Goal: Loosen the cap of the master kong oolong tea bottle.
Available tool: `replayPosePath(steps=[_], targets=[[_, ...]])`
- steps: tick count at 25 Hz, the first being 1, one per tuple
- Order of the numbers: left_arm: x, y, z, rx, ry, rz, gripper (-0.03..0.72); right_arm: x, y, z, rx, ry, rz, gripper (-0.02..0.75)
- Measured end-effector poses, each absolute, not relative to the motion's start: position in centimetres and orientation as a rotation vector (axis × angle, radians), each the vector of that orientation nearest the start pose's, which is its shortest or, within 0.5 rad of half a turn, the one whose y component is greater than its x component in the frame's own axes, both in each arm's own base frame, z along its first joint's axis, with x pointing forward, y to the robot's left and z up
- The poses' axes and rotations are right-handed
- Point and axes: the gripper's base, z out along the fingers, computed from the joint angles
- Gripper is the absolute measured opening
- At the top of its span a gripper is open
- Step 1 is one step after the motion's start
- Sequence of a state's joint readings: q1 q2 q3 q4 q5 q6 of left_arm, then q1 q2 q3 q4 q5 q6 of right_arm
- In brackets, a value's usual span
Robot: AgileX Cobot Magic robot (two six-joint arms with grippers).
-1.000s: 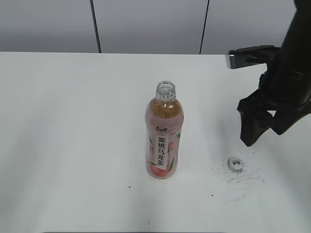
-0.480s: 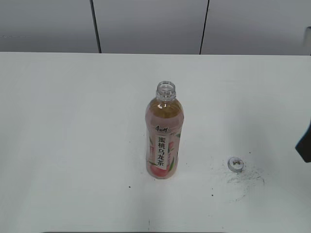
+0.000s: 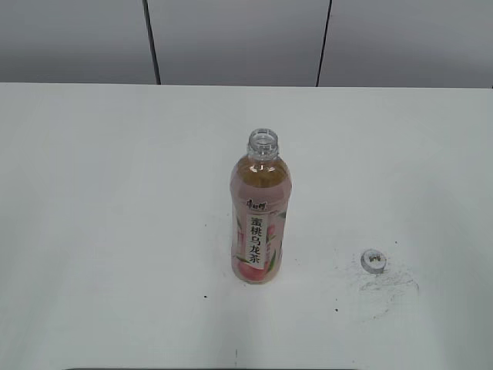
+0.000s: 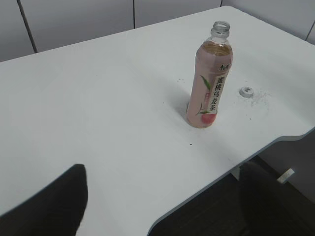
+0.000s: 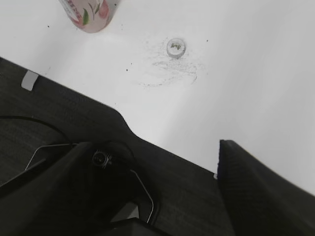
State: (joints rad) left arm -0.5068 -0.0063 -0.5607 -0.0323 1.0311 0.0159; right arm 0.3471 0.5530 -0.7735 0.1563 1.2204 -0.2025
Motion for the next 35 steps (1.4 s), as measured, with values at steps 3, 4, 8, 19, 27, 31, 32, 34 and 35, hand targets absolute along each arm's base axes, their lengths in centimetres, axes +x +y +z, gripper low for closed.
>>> replayPosePath(steps=[3, 4, 8, 19, 27, 31, 32, 34, 35], targets=[[-1.2, 0.4, 29.6, 0.51, 1.898, -0.363, 0.552, 3.5, 2.6, 32.4, -0.655, 2.309, 0.256, 0.587], [-1.2, 0.4, 29.6, 0.51, 1.898, -0.363, 0.552, 2.9, 2.4, 31.8, -0.652, 2.291, 0.255, 0.587], [-1.2, 0.4, 29.7, 0.51, 1.895, -0.364, 0.552, 1.5, 1.6, 28.8, -0.619, 2.272, 0.229, 0.587], [-1.2, 0.4, 29.6, 0.509, 1.894, -0.365, 0.552, 1.2, 1.2, 27.7, -0.566, 2.164, 0.213, 0.587], [-1.2, 0.4, 29.6, 0.509, 1.894, -0.365, 0.552, 1.2, 1.2, 27.7, -0.563, 2.165, 0.212, 0.587], [-1.2, 0.3, 29.6, 0.474, 1.901, -0.341, 0.547, 1.3, 1.2, 27.7, -0.563, 2.164, 0.212, 0.587], [-1.2, 0.3, 29.6, 0.445, 1.906, -0.321, 0.546, 1.2, 1.2, 27.7, -0.559, 2.163, 0.21, 0.587], [-1.2, 0.2, 29.6, 0.375, 1.917, -0.274, 0.543, 1.1, 1.1, 27.8, -0.521, 2.163, 0.192, 0.587], [-1.2, 0.1, 29.6, 0.331, 1.924, -0.243, 0.543, 1.1, 1.1, 27.8, -0.49, 2.161, 0.178, 0.587]])
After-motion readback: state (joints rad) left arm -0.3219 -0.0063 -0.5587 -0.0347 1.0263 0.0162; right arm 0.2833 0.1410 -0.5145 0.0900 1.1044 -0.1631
